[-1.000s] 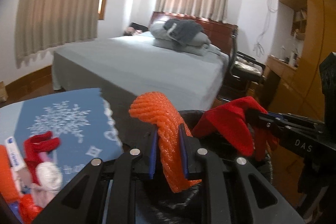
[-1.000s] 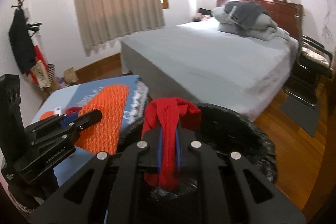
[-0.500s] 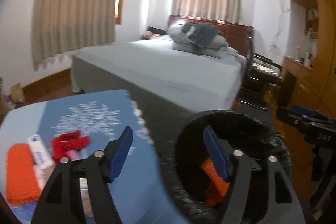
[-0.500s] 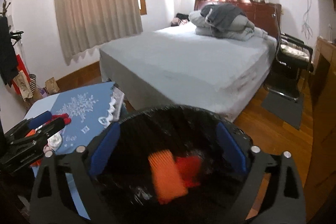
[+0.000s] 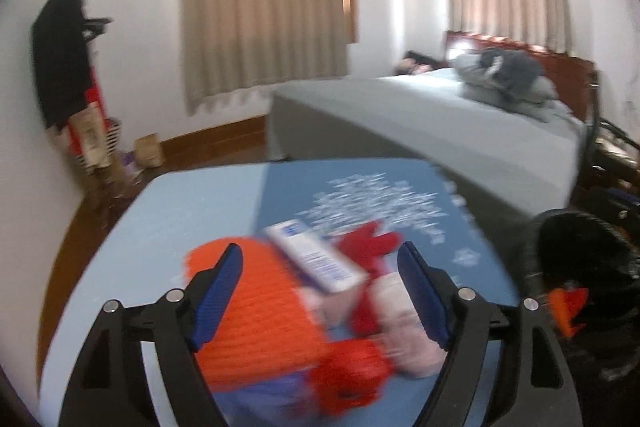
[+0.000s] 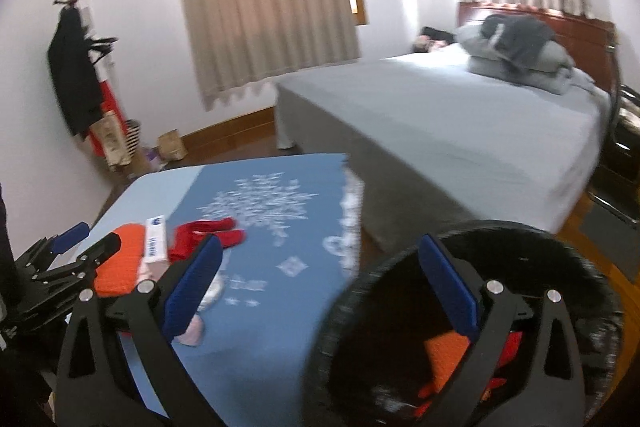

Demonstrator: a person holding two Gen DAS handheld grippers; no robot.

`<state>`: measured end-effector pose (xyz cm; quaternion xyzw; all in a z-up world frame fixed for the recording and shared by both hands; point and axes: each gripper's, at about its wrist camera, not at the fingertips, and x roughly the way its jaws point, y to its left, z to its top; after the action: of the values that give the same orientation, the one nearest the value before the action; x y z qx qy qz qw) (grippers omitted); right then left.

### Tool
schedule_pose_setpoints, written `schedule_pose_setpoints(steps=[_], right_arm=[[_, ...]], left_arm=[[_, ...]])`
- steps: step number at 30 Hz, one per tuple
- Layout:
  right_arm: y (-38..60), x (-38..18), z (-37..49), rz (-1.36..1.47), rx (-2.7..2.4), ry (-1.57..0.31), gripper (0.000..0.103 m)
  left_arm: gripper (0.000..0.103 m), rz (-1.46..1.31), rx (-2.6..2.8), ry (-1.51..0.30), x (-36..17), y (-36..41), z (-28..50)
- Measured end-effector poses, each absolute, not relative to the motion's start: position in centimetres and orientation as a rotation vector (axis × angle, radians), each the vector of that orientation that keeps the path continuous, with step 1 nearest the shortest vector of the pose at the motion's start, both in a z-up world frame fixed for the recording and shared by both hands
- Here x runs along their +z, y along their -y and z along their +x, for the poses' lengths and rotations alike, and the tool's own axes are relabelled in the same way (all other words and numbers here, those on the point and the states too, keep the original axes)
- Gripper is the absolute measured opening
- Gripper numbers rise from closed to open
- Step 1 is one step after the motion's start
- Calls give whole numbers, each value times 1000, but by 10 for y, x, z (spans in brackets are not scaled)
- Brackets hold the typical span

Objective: Collect trash
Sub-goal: 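Move both open grippers back over the trash pile on the table, then grasp the second orange mesh net with the left gripper while the right gripper grasps the pink sock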

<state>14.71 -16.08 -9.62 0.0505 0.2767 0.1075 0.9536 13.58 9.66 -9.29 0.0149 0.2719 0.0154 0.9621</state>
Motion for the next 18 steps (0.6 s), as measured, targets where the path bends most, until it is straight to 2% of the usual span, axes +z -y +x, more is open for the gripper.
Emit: schedule_pose_setpoints(steps=[9, 18], right_arm=[[106, -110, 173, 59, 279, -596, 96], [81, -126, 181, 38, 308, -639, 96]], left_arm=[[78, -3, 131, -638, -123, -149, 147], [82, -38, 84, -694, -139, -154, 148]])
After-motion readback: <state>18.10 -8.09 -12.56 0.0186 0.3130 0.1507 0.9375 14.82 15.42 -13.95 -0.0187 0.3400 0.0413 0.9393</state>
